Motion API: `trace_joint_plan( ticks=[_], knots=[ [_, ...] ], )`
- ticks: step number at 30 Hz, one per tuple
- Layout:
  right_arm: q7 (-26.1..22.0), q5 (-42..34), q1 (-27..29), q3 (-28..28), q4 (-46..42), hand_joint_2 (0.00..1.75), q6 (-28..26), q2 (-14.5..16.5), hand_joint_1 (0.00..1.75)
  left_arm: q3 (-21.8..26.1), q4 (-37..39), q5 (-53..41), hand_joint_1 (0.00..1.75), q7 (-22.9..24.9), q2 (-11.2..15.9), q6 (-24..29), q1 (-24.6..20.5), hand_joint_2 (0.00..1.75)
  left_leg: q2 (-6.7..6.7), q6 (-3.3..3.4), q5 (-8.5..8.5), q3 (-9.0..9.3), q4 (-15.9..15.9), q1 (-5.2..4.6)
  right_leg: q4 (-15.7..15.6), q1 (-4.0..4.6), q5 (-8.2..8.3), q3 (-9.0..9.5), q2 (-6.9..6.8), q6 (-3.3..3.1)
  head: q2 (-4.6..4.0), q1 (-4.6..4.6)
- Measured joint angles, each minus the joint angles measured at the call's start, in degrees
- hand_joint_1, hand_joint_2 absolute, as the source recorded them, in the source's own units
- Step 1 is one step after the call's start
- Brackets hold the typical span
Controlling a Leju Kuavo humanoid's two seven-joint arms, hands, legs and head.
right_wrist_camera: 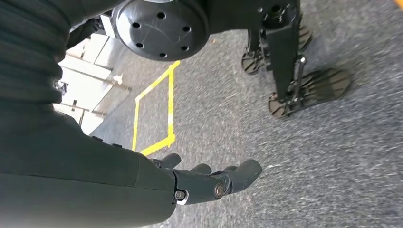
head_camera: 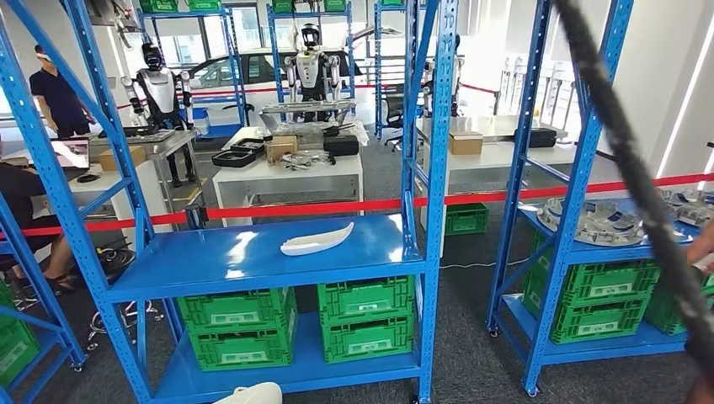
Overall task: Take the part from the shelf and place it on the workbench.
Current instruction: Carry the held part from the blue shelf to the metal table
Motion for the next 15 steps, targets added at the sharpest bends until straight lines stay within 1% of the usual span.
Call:
trace_joint_plan(
  ticks=[1,2,3,4,5,6,7,8,9,10,11,12,13,14,15],
  knots=[
    [-0.04,-0.11,-0.06,0.04,-0.01,1.75,0.22,-0.07,0.00,0.42,-0.75,-0.10,1.75,0.20,-0.11,0.15,0.26,1.75,-0.06,0.36,-0.45,3.60,-4.70,-0.13,0.11,0.05,0.60,-0.60,-0.05,0.25,-0.01,0.00],
    [-0.10,-0.30,-0.11,0.05,-0.01,1.75,0.45,-0.11,0.00,0.74,-1.40,-0.18,1.75,0.43,-0.27,0.28,0.44,1.75,-0.11,0.72,-1.27,6.31,-8.52,-0.31,0.05,0.05,1.22,-0.94,-0.11,0.54,0.00,0.04],
    [-0.17,-0.58,-0.13,0.05,-0.02,1.75,0.70,-0.14,0.00,1.01,-1.90,-0.28,1.75,0.62,-0.51,0.36,0.60,1.75,-0.16,1.06,-2.07,7.88,-11.19,-0.53,-0.10,-0.02,1.83,-1.11,-0.15,0.87,-0.01,0.05],
    [-0.29,-0.91,-0.10,0.05,-0.02,1.75,0.97,-0.16,0.00,1.17,-2.18,-0.33,1.75,0.79,-0.78,0.39,0.80,1.75,-0.17,1.39,-2.19,8.24,-12.46,-0.78,-0.35,-0.12,2.45,-1.22,-0.18,1.22,-0.01,0.08],
    [-0.45,-1.20,-0.01,0.04,-0.02,1.75,1.23,-0.20,0.00,1.28,-2.27,-0.33,1.75,0.93,-1.12,0.33,1.02,1.75,-0.10,1.83,-1.58,7.65,-12.56,-0.77,-0.52,-0.25,2.92,-1.41,-0.16,1.57,-0.01,0.06],
    [-0.61,-1.47,0.11,0.04,-0.01,1.75,1.50,-0.21,0.00,1.36,-2.26,-0.27,1.75,1.04,-1.51,0.21,1.19,1.75,-0.01,2.31,-0.92,7.13,-12.75,-0.74,-0.28,-0.33,2.54,-1.76,-0.05,1.90,-0.03,0.08],
    [-0.77,-1.66,0.26,0.03,-0.01,1.75,1.74,-0.21,0.00,1.46,-2.21,-0.16,1.75,1.13,-1.87,0.08,1.32,1.75,0.09,2.81,-0.18,6.46,-12.86,-0.66,0.70,-0.35,1.04,-2.30,0.06,2.19,-0.02,0.16],
    [-0.90,-1.77,0.34,0.03,0.00,1.75,1.89,-0.20,0.00,1.61,-2.17,-0.04,1.75,1.15,-2.24,-0.04,1.38,1.75,0.19,3.21,0.62,5.72,-12.92,-0.54,2.81,-0.37,-1.55,-3.06,0.17,2.42,-0.03,0.23],
    [-0.97,-1.85,0.36,0.03,0.01,1.75,2.00,-0.19,0.00,1.78,-2.13,0.05,1.75,1.18,-2.53,-0.11,1.41,1.75,0.24,3.46,1.26,5.02,-12.89,-0.58,5.59,-0.38,-4.62,-3.80,0.24,2.58,-0.02,0.34],
    [-1.02,-1.88,0.33,0.03,0.01,1.75,2.06,-0.18,0.00,1.95,-2.11,0.09,1.75,1.18,-2.70,-0.14,1.45,1.75,0.28,3.60,1.81,4.34,-12.85,-0.61,8.47,-0.40,-7.20,-4.46,0.26,2.69,-0.01,0.38],
    [-1.05,-1.90,0.28,0.02,0.01,1.75,2.07,-0.21,0.00,2.08,-2.08,0.11,1.75,1.19,-2.86,-0.18,1.48,1.75,0.31,3.66,2.36,3.71,-12.77,-0.65,11.54,-0.41,-8.99,-5.01,0.26,2.80,-0.01,0.40],
    [-1.07,-1.91,0.25,0.02,0.01,1.75,2.08,-0.25,0.00,2.15,-2.03,0.16,1.75,1.21,-3.00,-0.25,1.56,1.75,0.35,3.66,2.89,2.96,-12.65,-0.67,14.01,-0.40,-9.53,-5.20,0.26,2.87,-0.01,0.42],
    [-1.07,-1.92,0.25,0.02,0.01,1.75,2.09,-0.29,0.00,2.22,-1.97,0.27,1.75,1.22,-3.14,-0.37,1.66,1.75,0.37,3.61,3.45,2.08,-12.44,-0.68,15.56,-0.39,-8.99,-4.86,0.26,2.91,-0.01,0.45],
    [-1.09,-1.90,0.25,0.01,0.01,1.75,2.12,-0.35,0.00,2.29,-1.90,0.42,1.75,1.23,-3.30,-0.53,1.78,1.75,0.40,3.52,4.04,1.01,-12.14,-0.66,16.07,-0.39,-7.73,-3.86,0.26,2.94,-0.01,0.48],
    [-1.17,-1.85,0.24,0.01,0.01,1.75,2.20,-0.38,0.00,2.42,-1.83,0.58,1.75,1.23,-3.46,-0.75,1.89,1.75,0.41,3.36,4.58,-0.09,-11.72,-0.62,14.49,-0.40,-6.04,-1.81,0.25,2.93,-0.01,0.52]
  ],
)
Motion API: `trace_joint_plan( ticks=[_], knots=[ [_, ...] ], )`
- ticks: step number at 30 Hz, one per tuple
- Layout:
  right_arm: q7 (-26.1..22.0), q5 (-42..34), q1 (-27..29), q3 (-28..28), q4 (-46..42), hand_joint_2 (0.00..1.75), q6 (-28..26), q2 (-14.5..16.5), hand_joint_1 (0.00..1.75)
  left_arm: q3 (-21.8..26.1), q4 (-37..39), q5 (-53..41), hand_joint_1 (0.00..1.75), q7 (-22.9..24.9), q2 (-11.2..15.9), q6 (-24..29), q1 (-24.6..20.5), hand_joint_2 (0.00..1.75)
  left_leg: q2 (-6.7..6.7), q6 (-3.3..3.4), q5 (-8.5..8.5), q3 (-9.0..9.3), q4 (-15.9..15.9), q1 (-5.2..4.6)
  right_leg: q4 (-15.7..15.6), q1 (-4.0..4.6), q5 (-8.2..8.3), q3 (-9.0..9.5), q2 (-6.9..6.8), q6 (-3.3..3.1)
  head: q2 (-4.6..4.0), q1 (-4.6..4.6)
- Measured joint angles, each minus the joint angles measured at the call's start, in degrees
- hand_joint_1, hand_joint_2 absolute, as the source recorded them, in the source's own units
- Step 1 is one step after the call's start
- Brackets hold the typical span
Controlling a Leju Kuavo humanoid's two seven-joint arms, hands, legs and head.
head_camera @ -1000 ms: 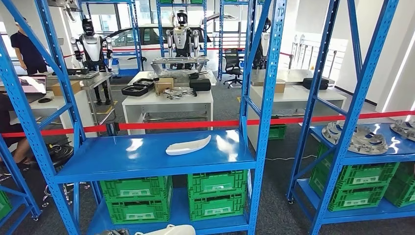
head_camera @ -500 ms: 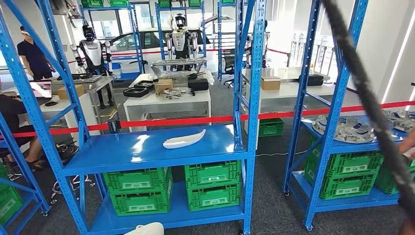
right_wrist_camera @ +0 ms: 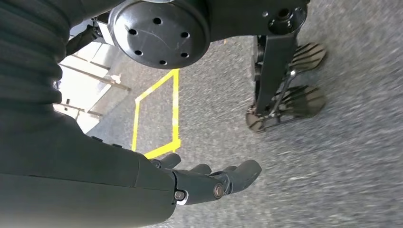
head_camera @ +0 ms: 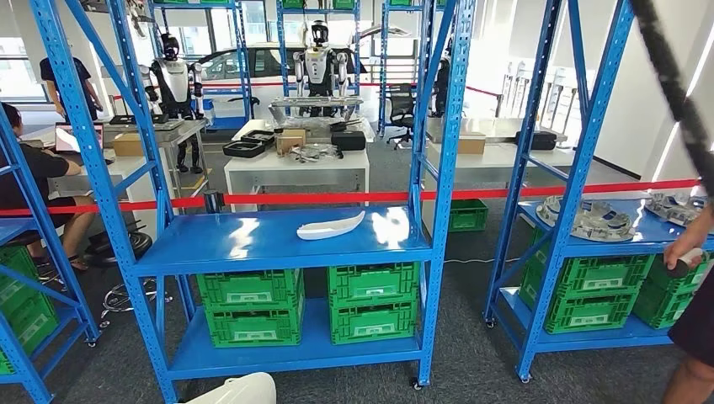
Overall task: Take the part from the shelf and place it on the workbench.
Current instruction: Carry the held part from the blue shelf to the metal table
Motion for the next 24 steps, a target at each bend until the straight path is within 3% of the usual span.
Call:
trace_joint_plan(
  ticks=[1,3,4,5,7,8,11,12,13,14,15,16,18,19,20,22,23,24],
  knots=[
    [-0.15,0.12,-0.05,0.00,-0.01,1.75,0.09,-0.03,0.00,0.22,0.05,0.13,1.75,0.00,-0.17,-0.21,0.10,1.75,0.01,-0.21,0.47,-1.00,0.54,0.04,-3.41,-0.02,1.00,3.01,0.00,-0.05,0.01,0.04],
    [-0.65,0.39,-0.26,0.00,-0.02,1.75,0.34,-0.05,0.00,0.88,0.04,0.26,1.75,0.00,-0.56,-0.69,0.27,1.75,0.04,-0.77,1.24,-2.57,1.61,-0.05,-11.79,0.15,0.06,8.97,0.03,-0.41,0.01,0.06],
    [-0.91,0.54,-0.35,0.00,-0.02,1.75,0.45,-0.05,0.00,1.21,0.02,0.25,1.75,0.02,-0.73,-0.86,0.35,1.75,0.09,-1.09,1.64,-2.97,1.92,-0.10,-14.47,0.26,-0.91,10.54,0.06,-0.70,0.01,0.04],
    [-1.12,0.66,-0.36,0.00,-0.02,1.75,0.60,-0.05,0.00,1.47,-0.01,0.16,1.75,0.04,-0.88,-1.02,0.46,1.75,0.13,-1.43,2.10,-3.19,1.99,-0.13,-15.72,0.42,-1.41,10.99,0.09,-1.07,0.01,-0.01],
    [-1.48,0.93,-0.26,0.00,-0.02,1.75,0.92,0.01,0.00,1.92,-0.01,-0.12,1.75,0.00,-1.14,-1.16,0.90,1.75,0.05,-2.12,2.63,-3.47,2.00,0.03,-15.93,0.31,-0.59,10.20,-0.10,-1.95,-0.01,-0.06],
    [-1.64,1.07,-0.24,0.00,-0.02,1.75,1.06,0.05,0.00,2.23,-0.01,-0.28,1.75,-0.06,-1.23,-1.20,1.19,1.75,-0.07,-2.48,1.56,-3.86,2.68,0.12,-16.00,0.22,0.05,9.71,-0.24,-2.43,-0.01,-0.14],
    [-1.86,1.34,-0.27,0.00,-0.02,1.75,1.27,0.13,0.00,3.16,0.05,-0.48,1.75,-0.39,-1.40,-1.32,1.82,1.75,-0.32,-3.46,-6.81,-5.99,10.91,0.52,-16.04,0.13,2.16,7.40,-0.50,-3.18,-0.01,-0.36],
    [-1.85,1.39,-0.25,0.00,-0.02,1.75,1.34,0.13,0.00,3.38,0.10,-0.48,1.75,-0.50,-1.49,-1.40,2.01,1.75,-0.33,-3.70,-8.70,-6.45,14.42,0.64,-15.98,0.16,2.87,6.49,-0.54,-3.16,-0.01,-0.38],
    [-1.84,1.43,-0.25,0.00,-0.02,1.75,1.42,0.13,0.00,3.58,0.19,-0.49,1.75,-0.58,-1.59,-1.46,2.21,1.75,-0.32,-3.83,-9.00,-6.35,16.86,0.72,-15.90,0.18,3.56,5.56,-0.59,-3.08,-0.01,-0.40],
    [-1.84,1.47,-0.24,0.00,-0.02,1.75,1.49,0.14,0.00,3.79,0.26,-0.50,1.75,-0.64,-1.68,-1.52,2.38,1.75,-0.33,-3.89,-8.06,-5.56,17.78,0.79,-15.79,0.18,4.23,4.65,-0.65,-2.96,-0.01,-0.43],
    [-1.83,1.51,-0.24,0.00,-0.02,1.75,1.54,0.17,0.00,3.94,0.31,-0.51,1.75,-0.67,-1.76,-1.55,2.46,1.75,-0.33,-3.85,-6.44,-3.78,16.71,0.85,-15.64,0.18,4.92,3.75,-0.70,-2.79,-0.01,-0.45],
    [-1.82,1.54,-0.26,0.00,-0.02,1.75,1.58,0.21,0.00,4.04,0.34,-0.52,1.75,-0.69,-1.82,-1.55,2.48,1.75,-0.36,-3.75,-5.08,-0.96,13.73,0.91,-15.48,0.18,5.57,2.97,-0.73,-2.59,-0.01,-0.48],
    [-1.83,1.56,-0.28,0.00,-0.02,1.75,1.62,0.29,0.00,4.09,0.30,-0.54,1.75,-0.72,-1.94,-1.58,2.43,1.75,-0.48,-3.30,-5.46,5.86,4.85,0.78,-15.21,0.26,6.72,1.83,-0.70,-2.02,-0.01,-0.50],
    [-1.83,1.56,-0.29,0.00,-0.02,1.75,1.62,0.32,0.00,4.11,0.27,-0.54,1.75,-0.74,-2.00,-1.60,2.43,1.75,-0.54,-2.99,-6.32,7.98,1.45,0.60,-15.20,0.26,7.31,1.52,-0.69,-1.70,-0.01,-0.49],
    [-1.84,1.56,-0.28,0.00,-0.02,1.75,1.62,0.33,0.00,4.14,0.25,-0.54,1.75,-0.75,-2.06,-1.61,2.44,1.75,-0.58,-2.64,-7.03,8.92,-0.53,0.36,-15.32,0.21,7.89,1.31,-0.69,-1.37,-0.01,-0.47],
    [-1.82,1.56,-0.12,0.00,-0.01,1.75,1.62,0.35,0.00,4.20,0.27,-0.55,1.75,-0.78,-2.20,-1.61,2.52,1.75,-0.47,-1.63,-6.31,8.00,-1.17,0.16,-15.46,-0.04,8.61,0.83,-0.65,-0.60,-0.01,-0.44],
    [-1.78,1.57,0.00,0.00,0.00,1.75,1.63,0.38,0.00,4.22,0.29,-0.56,1.75,-0.75,-2.27,-1.61,2.55,1.75,-0.36,-1.03,-5.68,7.38,-1.19,0.16,-14.82,-0.13,7.63,0.35,-0.58,-0.30,-0.01,-0.43],
    [-1.75,1.57,0.11,0.00,0.01,1.75,1.67,0.43,0.00,4.22,0.32,-0.56,1.75,-0.74,-2.35,-1.61,2.58,1.75,-0.25,-0.46,-4.93,6.61,-1.24,0.20,-13.13,-0.18,5.50,-0.38,-0.51,-0.06,-0.01,-0.38]
  ],
)
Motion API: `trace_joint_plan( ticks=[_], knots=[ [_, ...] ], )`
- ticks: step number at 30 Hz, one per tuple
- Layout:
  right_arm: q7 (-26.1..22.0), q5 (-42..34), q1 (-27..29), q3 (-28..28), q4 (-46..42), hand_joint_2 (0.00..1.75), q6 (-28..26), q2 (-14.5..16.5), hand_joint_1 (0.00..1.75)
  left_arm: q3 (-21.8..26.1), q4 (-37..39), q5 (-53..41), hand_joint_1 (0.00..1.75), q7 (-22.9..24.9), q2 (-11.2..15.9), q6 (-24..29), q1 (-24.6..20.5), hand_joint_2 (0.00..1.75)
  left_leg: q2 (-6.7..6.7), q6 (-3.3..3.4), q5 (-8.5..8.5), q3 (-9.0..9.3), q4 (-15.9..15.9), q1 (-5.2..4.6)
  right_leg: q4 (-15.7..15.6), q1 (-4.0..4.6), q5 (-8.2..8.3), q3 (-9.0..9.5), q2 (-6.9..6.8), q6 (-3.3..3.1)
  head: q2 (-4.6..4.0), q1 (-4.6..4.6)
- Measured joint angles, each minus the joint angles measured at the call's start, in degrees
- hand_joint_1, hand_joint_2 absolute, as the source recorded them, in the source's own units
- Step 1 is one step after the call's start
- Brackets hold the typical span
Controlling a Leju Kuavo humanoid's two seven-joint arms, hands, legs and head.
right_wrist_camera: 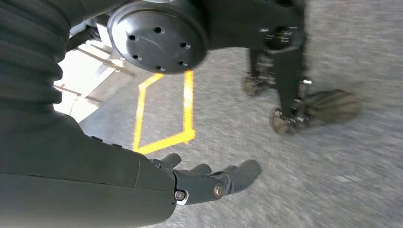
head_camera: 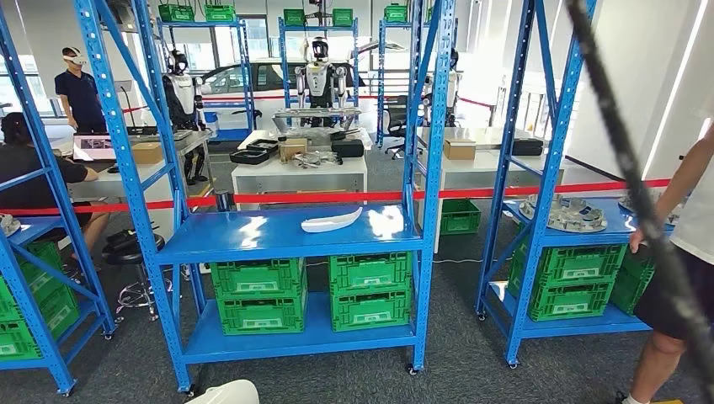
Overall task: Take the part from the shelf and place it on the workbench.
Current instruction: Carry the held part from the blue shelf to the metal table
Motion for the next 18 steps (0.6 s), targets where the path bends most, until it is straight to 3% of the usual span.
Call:
trace_joint_plan(
  ticks=[2,3,4,5,6,7,8,10,11,13,14,15,18],
  knots=[
    [0.03,0.10,0.02,0.01,0.00,1.75,0.32,0.06,0.00,0.04,0.01,-0.03,1.75,-0.02,-0.19,0.00,0.08,1.75,0.13,0.64,1.42,-1.65,0.04,-0.10,6.47,-0.01,-6.23,-1.77,0.13,0.12,0.00,0.10],
    [0.01,0.16,0.00,0.02,-0.01,1.75,0.61,0.02,0.00,0.12,0.02,-0.08,1.75,-0.07,-0.27,0.00,0.18,1.75,0.17,0.74,2.17,-2.52,0.12,-0.20,10.21,0.02,-8.43,-2.44,0.17,0.13,0.00,0.14],
    [0.01,0.22,-0.02,0.02,-0.01,1.75,0.95,-0.07,0.00,0.22,0.03,-0.18,1.75,-0.11,-0.37,-0.01,0.33,1.75,0.21,0.75,2.94,-3.49,0.26,-0.29,13.11,0.07,-9.04,-2.59,0.20,0.09,0.00,0.16],
    [-0.01,0.25,0.00,0.02,-0.01,1.75,1.32,-0.22,0.00,0.38,0.06,-0.28,1.75,-0.14,-0.43,-0.08,0.47,1.75,0.23,0.72,3.65,-4.55,0.52,-0.34,14.41,0.15,-8.20,-1.96,0.23,0.01,0.00,0.19],
    [-0.03,0.26,0.02,0.02,-0.01,1.75,1.69,-0.41,0.00,0.56,0.10,-0.38,1.75,-0.15,-0.46,-0.20,0.58,1.75,0.24,0.64,4.29,-5.70,0.87,-0.36,13.87,0.22,-6.54,-0.47,0.24,-0.11,0.00,0.22],
    [-0.07,0.26,0.02,0.02,-0.01,1.75,2.01,-0.60,0.00,0.73,0.15,-0.45,1.75,-0.15,-0.48,-0.34,0.63,1.75,0.23,0.50,4.84,-6.83,1.32,-0.36,11.37,0.30,-4.91,2.06,0.24,-0.28,0.00,0.26],
    [-0.13,0.28,-0.02,0.02,-0.02,1.75,2.32,-0.81,0.00,0.88,0.19,-0.48,1.75,-0.15,-0.49,-0.52,0.64,1.75,0.23,0.31,5.27,-7.80,1.86,-0.40,7.21,0.43,-4.48,5.47,0.24,-0.49,0.01,0.32],
    [-0.27,0.31,-0.15,0.02,-0.04,1.75,2.83,-1.12,0.00,1.11,0.29,-0.54,1.75,-0.11,-0.50,-0.90,0.54,1.75,0.33,-0.25,6.05,-9.00,2.76,-0.49,-0.72,0.72,-5.89,10.89,0.25,-0.95,0.02,0.32],
    [-0.31,0.32,-0.18,0.02,-0.05,1.75,3.08,-1.20,0.00,1.17,0.35,-0.56,1.75,-0.07,-0.51,-1.09,0.48,1.75,0.41,-0.58,6.48,-9.26,2.93,-0.47,-2.82,0.88,-6.72,12.05,0.26,-1.20,0.02,0.30],
    [-0.31,0.30,-0.06,0.02,-0.05,1.75,3.48,-1.25,0.00,1.23,0.50,-0.58,1.75,0.13,-0.55,-1.35,0.41,1.75,0.49,-1.28,7.29,-9.46,2.87,-0.28,-3.40,0.94,-6.25,11.58,0.19,-1.79,0.01,0.27],
    [-0.27,0.26,-0.02,0.02,-0.04,1.75,3.60,-1.25,0.00,1.26,0.56,-0.57,1.75,0.33,-0.56,-1.39,0.41,1.75,0.38,-1.68,6.71,-9.80,3.20,-0.18,-3.43,0.86,-5.63,11.10,0.09,-2.19,0.00,0.25],
    [-0.25,0.21,0.01,0.02,-0.04,1.75,3.66,-1.25,0.00,1.29,0.61,-0.54,1.75,0.57,-0.57,-1.40,0.41,1.75,0.25,-2.08,5.06,-10.31,4.31,-0.10,-3.53,0.74,-4.91,10.51,-0.02,-2.59,0.00,0.23],
    [-0.39,0.36,-0.03,0.02,-0.03,1.75,3.90,-1.25,0.00,1.34,0.84,-0.39,1.75,1.39,-0.63,-1.40,0.41,1.75,0.01,-3.18,-3.01,-12.49,13.24,0.28,-3.46,0.62,-2.83,7.94,-0.18,-3.11,0.01,0.01]
  ],
)
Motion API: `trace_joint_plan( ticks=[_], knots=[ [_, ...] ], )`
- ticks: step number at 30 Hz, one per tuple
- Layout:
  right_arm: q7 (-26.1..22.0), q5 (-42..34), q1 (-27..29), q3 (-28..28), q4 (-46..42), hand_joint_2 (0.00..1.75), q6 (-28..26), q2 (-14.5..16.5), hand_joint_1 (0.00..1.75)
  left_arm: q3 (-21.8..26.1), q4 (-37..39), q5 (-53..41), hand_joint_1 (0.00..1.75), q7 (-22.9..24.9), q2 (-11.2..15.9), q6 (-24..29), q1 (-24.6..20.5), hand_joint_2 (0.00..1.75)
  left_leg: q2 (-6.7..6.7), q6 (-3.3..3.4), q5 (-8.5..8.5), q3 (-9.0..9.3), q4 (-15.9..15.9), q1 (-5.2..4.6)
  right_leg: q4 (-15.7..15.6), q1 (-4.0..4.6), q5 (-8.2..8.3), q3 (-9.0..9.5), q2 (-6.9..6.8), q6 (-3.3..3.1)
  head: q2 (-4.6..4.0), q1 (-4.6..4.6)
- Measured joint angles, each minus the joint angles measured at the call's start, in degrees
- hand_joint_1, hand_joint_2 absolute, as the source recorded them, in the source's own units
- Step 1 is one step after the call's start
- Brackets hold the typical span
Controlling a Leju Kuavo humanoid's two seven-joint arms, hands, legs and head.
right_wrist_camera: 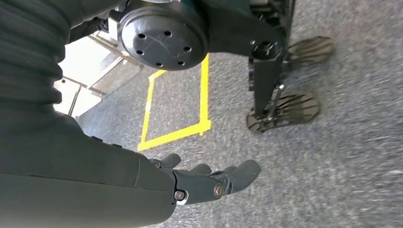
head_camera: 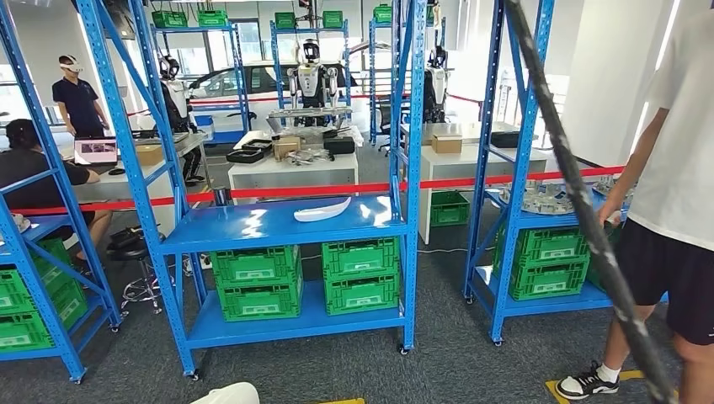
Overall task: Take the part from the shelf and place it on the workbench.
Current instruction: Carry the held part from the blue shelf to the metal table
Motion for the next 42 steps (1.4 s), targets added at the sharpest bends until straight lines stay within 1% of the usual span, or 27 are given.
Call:
trace_joint_plan(
  ticks=[1,2,4,5,7,8,9,11,12,15,16,17,18,19,22,23,25,26,28,30,32,33,35,37,38,40,42],
  knots=[
    [-0.19,0.22,0.01,0.00,0.00,1.75,0.24,-0.01,0.00,0.02,0.12,0.11,1.75,0.30,-0.05,-0.01,0.01,1.75,0.00,-0.23,-0.92,-0.39,3.29,0.13,0.11,0.00,0.64,-1.01,-0.02,0.06,0.00,-0.05],
    [-0.45,0.45,0.02,0.01,0.00,1.75,0.55,-0.02,0.00,0.04,0.26,0.23,1.75,0.64,-0.10,-0.01,0.01,1.75,0.00,-0.38,-0.36,-0.32,5.52,0.23,0.26,0.00,1.26,-2.03,-0.06,0.17,0.00,-0.05],
    [-1.03,0.91,0.02,0.05,0.00,1.75,1.27,-0.05,0.00,0.11,0.57,0.45,1.75,1.48,-0.20,-0.03,0.01,1.75,0.02,-0.43,3.39,2.01,5.07,0.40,0.60,-0.02,2.42,-3.93,-0.19,0.47,-0.01,-0.10],
    [-1.38,1.11,0.02,0.11,-0.01,1.75,1.67,-0.07,0.00,0.17,0.72,0.49,1.75,1.83,-0.22,-0.11,-0.02,1.75,0.58,-0.33,4.31,4.86,1.87,0.43,0.80,0.01,2.96,-4.61,-0.38,0.64,-0.01,-0.13],
    [-2.03,1.50,0.21,0.33,-0.02,1.75,2.37,-0.14,0.00,0.29,0.92,0.58,1.75,2.12,-0.30,-0.42,-0.42,1.75,2.07,0.29,2.76,11.41,-7.10,0.13,1.29,0.14,3.82,-5.41,-0.83,1.14,-0.01,-0.19],
    [-2.31,1.69,0.34,0.48,-0.02,1.75,2.64,-0.20,0.00,0.34,0.99,0.67,1.75,2.13,-0.36,-0.64,-0.66,1.75,2.63,0.80,1.48,13.72,-10.75,-0.10,1.45,0.13,4.24,-5.58,-1.22,1.48,0.00,-0.19],
    [-2.46,1.83,0.47,0.61,-0.02,1.75,2.78,-0.23,0.00,0.37,1.04,0.76,1.75,2.12,-0.42,-0.81,-0.85,1.75,2.50,1.36,0.79,14.49,-12.51,-0.35,1.48,0.05,4.57,-5.66,-1.60,1.85,0.00,-0.16],
    [-2.58,1.98,0.54,0.83,-0.02,1.75,2.88,-0.33,0.00,0.40,1.26,0.85,1.75,2.19,-0.53,-1.03,-0.90,1.75,1.61,2.58,1.30,13.85,-12.81,-0.43,1.85,-0.22,4.57,-5.91,-2.00,2.64,0.00,-0.12],
    [-2.58,1.97,0.55,0.91,-0.02,1.75,2.92,-0.35,0.00,0.41,1.40,0.83,1.75,2.29,-0.58,-1.08,-0.89,1.75,1.17,3.11,1.75,13.50,-12.85,-0.42,2.99,-0.31,3.60,-6.37,-1.66,2.94,-0.01,-0.08],
    [-2.49,1.83,0.63,1.01,-0.02,1.75,2.97,-0.40,0.00,0.42,1.89,0.75,1.75,2.51,-0.79,-1.19,-0.94,1.75,-0.15,4.03,3.06,12.00,-12.75,-0.54,12.81,-0.33,-2.76,-10.03,0.05,3.29,-0.01,0.09],
    [-2.46,1.81,0.67,1.01,-0.02,1.75,2.95,-0.43,0.00,0.42,2.08,0.71,1.75,2.56,-0.83,-1.22,-0.93,1.75,-0.68,4.08,3.44,11.49,-12.61,-0.64,16.06,-0.26,-4.34,-11.10,0.27,3.25,-0.01,0.11],
    [-2.44,1.81,0.70,1.01,-0.02,1.75,2.93,-0.46,0.00,0.42,2.28,0.67,1.75,2.59,-0.84,-1.27,-0.93,1.75,-1.27,4.06,3.76,11.01,-12.38,-0.72,17.56,-0.17,-4.85,-11.30,0.39,3.14,-0.01,0.14],
    [-2.43,1.79,0.71,1.01,-0.02,1.75,2.92,-0.48,0.00,0.41,2.46,0.63,1.75,2.62,-0.84,-1.33,-0.93,1.75,-1.88,3.98,4.01,10.58,-12.09,-0.76,16.82,-0.08,-4.26,-10.37,0.52,2.95,-0.01,0.15],
    [-2.43,1.75,0.71,1.01,-0.02,1.75,2.91,-0.49,0.00,0.41,2.64,0.62,1.75,2.63,-0.84,-1.40,-0.96,1.75,-2.52,3.88,4.20,10.18,-11.76,-0.79,13.90,0.02,-2.80,-8.31,0.90,2.67,-0.01,0.16],
    [-2.42,1.68,0.72,1.02,-0.02,1.75,2.97,-0.64,0.00,0.41,3.11,0.68,1.75,2.68,-0.85,-1.50,-1.38,1.75,-4.08,3.38,4.53,8.97,-10.85,-0.78,3.22,0.15,0.19,-2.08,4.23,1.62,-0.01,0.14],
    [-2.37,1.68,0.75,1.02,-0.02,1.75,3.00,-0.70,0.00,0.41,3.27,0.75,1.75,2.71,-0.85,-1.51,-1.60,1.75,-4.57,3.08,4.70,8.57,-10.71,-0.66,1.93,0.23,0.14,-1.51,4.84,1.44,-0.01,0.15],
    [-2.21,1.68,0.78,1.01,-0.02,1.75,3.05,-0.74,0.00,0.41,3.56,0.90,1.75,2.82,-0.85,-1.51,-1.91,1.75,-5.65,2.30,5.11,7.94,-10.78,-0.47,1.45,0.24,0.33,-1.43,3.97,1.26,-0.01,0.22],
    [-2.11,1.68,0.72,1.01,-0.02,1.75,3.04,-0.73,0.00,0.41,3.66,0.98,1.75,2.86,-0.83,-1.51,-2.00,1.75,-5.46,1.97,5.10,7.70,-10.61,-0.48,1.07,0.14,0.55,-1.31,3.29,1.05,-0.01,0.22],
    [-1.98,1.65,0.63,1.01,-0.02,1.75,3.03,-0.69,0.00,0.39,3.90,1.14,1.75,3.08,-0.80,-1.51,-2.60,1.75,-3.49,1.32,3.47,6.28,-7.96,-0.55,0.34,-0.24,0.97,-1.05,1.85,0.56,-0.01,0.07],
    [-1.91,1.61,0.67,1.01,-0.02,1.75,3.02,-0.70,0.00,0.34,4.30,1.38,1.75,3.36,-0.80,-1.51,-3.38,1.75,-1.32,0.60,0.02,3.20,-1.39,-0.18,0.24,-0.27,1.06,-1.13,0.38,0.35,-0.01,-0.10],
    [-1.91,1.58,0.71,1.01,-0.02,1.75,3.02,-0.71,0.00,0.32,4.72,1.52,1.75,3.61,-0.80,-1.50,-3.67,1.75,-0.66,-0.08,-1.77,0.66,4.06,0.36,0.42,-0.30,1.04,-1.35,-1.14,0.37,-0.01,-0.11],
    [-1.91,1.56,0.69,1.01,-0.02,1.75,3.01,-0.71,0.00,0.32,4.90,1.55,1.75,3.70,-0.79,-1.48,-3.70,1.75,-0.43,-0.34,-1.04,0.87,3.86,0.59,0.53,-0.35,1.01,-1.43,-1.85,0.42,-0.01,-0.12],
    [-1.94,1.51,0.62,1.01,-0.02,1.75,2.97,-0.70,0.00,0.31,5.21,1.62,1.75,3.80,-0.79,-1.41,-3.88,1.75,0.91,-0.68,2.39,4.23,-2.20,0.93,0.85,-0.46,0.86,-1.46,-3.21,0.70,-0.01,-0.13],
    [-2.00,1.42,0.58,1.01,-0.02,1.75,2.87,-0.74,0.00,0.29,5.42,1.73,1.75,3.79,-0.79,-1.28,-4.23,1.75,3.28,-0.33,4.52,7.73,-8.92,0.73,1.21,-0.31,0.60,-1.43,-4.30,1.35,-0.01,-0.14],
    [-2.03,1.33,0.56,1.01,-0.02,1.75,2.84,-0.75,0.00,0.28,5.50,1.78,1.75,3.76,-0.79,-1.20,-4.37,1.75,3.96,0.04,4.77,8.43,-10.47,0.57,1.33,-0.19,0.52,-1.41,-4.76,1.72,-0.01,-0.11],
    [-2.06,1.15,0.54,1.00,-0.02,1.75,2.77,-0.75,0.00,0.28,5.66,1.85,1.75,3.70,-0.76,-1.07,-4.52,1.75,3.15,1.00,4.87,8.03,-10.76,0.31,1.29,-0.21,0.53,-1.29,-5.83,2.45,-0.01,-0.01],
    [-2.06,1.03,0.47,0.99,-0.02,1.75,2.74,-0.75,0.00,0.28,5.79,1.90,1.75,3.65,-0.73,-1.03,-4.62,1.75,1.82,1.84,5.26,7.80,-10.97,0.31,2.11,-0.55,-0.25,-1.43,-4.73,3.24,-0.01,0.04]
  ],
)
